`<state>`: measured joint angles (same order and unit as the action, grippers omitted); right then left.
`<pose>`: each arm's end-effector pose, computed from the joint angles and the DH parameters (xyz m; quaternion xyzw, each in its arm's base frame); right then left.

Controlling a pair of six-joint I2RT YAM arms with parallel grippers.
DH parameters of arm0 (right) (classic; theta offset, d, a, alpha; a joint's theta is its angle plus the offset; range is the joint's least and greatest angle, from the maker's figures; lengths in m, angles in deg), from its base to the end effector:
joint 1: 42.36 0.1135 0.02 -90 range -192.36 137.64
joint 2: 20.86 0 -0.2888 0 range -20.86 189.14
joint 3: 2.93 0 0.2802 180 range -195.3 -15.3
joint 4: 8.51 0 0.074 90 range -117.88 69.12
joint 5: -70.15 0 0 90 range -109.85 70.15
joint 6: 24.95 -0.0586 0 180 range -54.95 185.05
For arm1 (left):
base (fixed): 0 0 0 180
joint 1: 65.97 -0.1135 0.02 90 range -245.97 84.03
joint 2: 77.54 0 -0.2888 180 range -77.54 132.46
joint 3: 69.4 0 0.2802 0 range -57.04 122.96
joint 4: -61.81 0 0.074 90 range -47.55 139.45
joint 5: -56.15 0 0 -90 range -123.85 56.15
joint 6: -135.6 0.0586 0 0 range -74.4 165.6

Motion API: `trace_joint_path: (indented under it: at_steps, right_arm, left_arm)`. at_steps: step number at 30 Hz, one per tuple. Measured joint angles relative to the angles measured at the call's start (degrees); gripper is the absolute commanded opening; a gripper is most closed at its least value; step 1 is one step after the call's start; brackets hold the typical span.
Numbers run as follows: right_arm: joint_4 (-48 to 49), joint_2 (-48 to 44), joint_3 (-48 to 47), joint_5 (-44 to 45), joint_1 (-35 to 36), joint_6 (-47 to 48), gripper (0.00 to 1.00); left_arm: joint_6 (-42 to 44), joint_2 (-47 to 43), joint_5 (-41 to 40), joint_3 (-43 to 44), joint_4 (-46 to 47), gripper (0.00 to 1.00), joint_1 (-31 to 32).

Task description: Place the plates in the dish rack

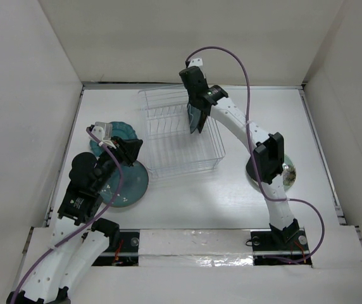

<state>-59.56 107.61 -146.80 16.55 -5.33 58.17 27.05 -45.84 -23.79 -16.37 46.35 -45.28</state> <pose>0.4746 0.3145 0.3434 -0.0821 0.8531 -0.0955 0.5063 0.1520 -0.0683 0.3806 0.0775 0.6661 -0.3036 0.6769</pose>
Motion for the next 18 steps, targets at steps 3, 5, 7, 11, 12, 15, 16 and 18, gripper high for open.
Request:
trace_joint_path:
  at_steps: [3, 5, 7, 11, 12, 15, 16, 18]
  right_arm:
    - [0.98, -0.11, 0.00, 0.17, 0.07, 0.11, 0.50]
    - [1.22, -0.17, 0.00, -0.26, 0.07, 0.00, 0.53]
    - [1.36, -0.50, 0.00, -1.20, 0.13, -0.07, 0.56]
    - [1.66, -3.39, 0.83, -4.02, 0.17, -0.92, 0.56]
    - [2.60, -5.35, 2.60, -4.72, 0.17, -1.27, 0.54]
    - [6.91, -15.45, 13.77, -6.75, 0.04, -2.75, 0.22]
    - [9.31, -20.35, 19.76, -7.67, -0.15, -3.58, 0.07]
    - [12.72, -30.49, 30.73, -9.99, -1.14, -5.33, 0.00]
  left_arm:
    - [0.00, 0.00, 0.00, 0.00, 0.00, 0.14, 0.00]
    - [0.00, 0.00, 0.00, 0.00, 0.00, 0.14, 0.00]
    - [0.00, 0.00, 0.00, 0.00, 0.00, 0.14, 0.00]
    - [0.00, -0.02, 0.00, 0.00, 0.00, 0.14, 0.00]
    - [0.00, -0.02, 0.00, 0.00, 0.00, 0.14, 0.00]
    - [0.00, -0.11, 0.00, 0.00, 0.00, 0.14, 0.00]
    - [0.00, -0.24, 0.00, 0.00, 0.02, 0.14, 0.00]
    - [0.00, -0.50, 0.00, 0.00, -0.07, 0.14, 0.00]
